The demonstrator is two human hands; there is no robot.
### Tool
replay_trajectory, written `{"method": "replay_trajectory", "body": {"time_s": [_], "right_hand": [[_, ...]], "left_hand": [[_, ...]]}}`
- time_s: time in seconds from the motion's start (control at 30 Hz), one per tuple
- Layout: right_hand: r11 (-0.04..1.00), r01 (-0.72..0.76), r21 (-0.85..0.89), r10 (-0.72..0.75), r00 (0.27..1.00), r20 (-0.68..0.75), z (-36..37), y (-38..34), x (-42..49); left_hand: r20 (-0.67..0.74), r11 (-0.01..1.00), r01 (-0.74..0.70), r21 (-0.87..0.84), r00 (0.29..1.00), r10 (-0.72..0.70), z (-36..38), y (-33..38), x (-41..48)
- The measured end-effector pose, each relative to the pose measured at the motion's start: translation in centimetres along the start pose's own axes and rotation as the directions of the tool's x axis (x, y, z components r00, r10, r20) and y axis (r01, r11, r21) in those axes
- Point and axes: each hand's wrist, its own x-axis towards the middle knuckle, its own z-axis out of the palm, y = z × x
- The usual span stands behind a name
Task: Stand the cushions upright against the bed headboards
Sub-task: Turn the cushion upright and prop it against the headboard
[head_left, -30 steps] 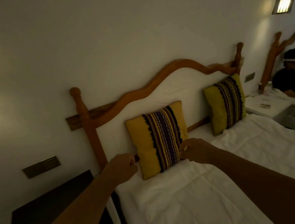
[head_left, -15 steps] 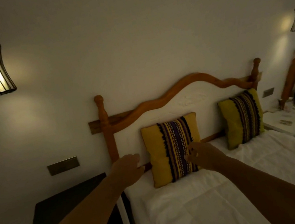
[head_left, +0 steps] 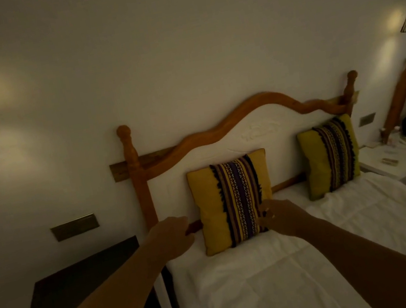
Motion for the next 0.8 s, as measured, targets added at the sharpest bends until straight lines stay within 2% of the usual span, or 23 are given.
{"method": "replay_trajectory", "body": {"time_s": [0.2, 0.43, 0.67, 0.8], "right_hand": [[0.996, -0.086, 0.004, 0.085, 0.995, 0.048, 1.7, 3.2, 8.1], [0.95, -0.303, 0.072, 0.292, 0.947, 0.133, 4.6, 9.8, 20.7], [0.887, -0.455, 0.083, 0.428, 0.876, 0.223, 8.6, 18.3, 31.8], [0.842, -0.526, 0.119, 0.499, 0.843, 0.199, 10.8, 23.1, 36.8]], "left_hand": [[0.068, 0.996, 0.025, -0.082, 0.998, -0.02, 3.1, -2.1, 9.0], [0.151, 0.958, 0.086, -0.275, 0.987, -0.045, 10.6, -5.4, 22.2], [0.362, 0.896, 0.265, -0.355, 0.923, -0.129, 20.3, -8.6, 32.7], [0.373, 0.798, 0.352, -0.489, 0.912, -0.173, 24.6, -9.7, 36.7]]}}
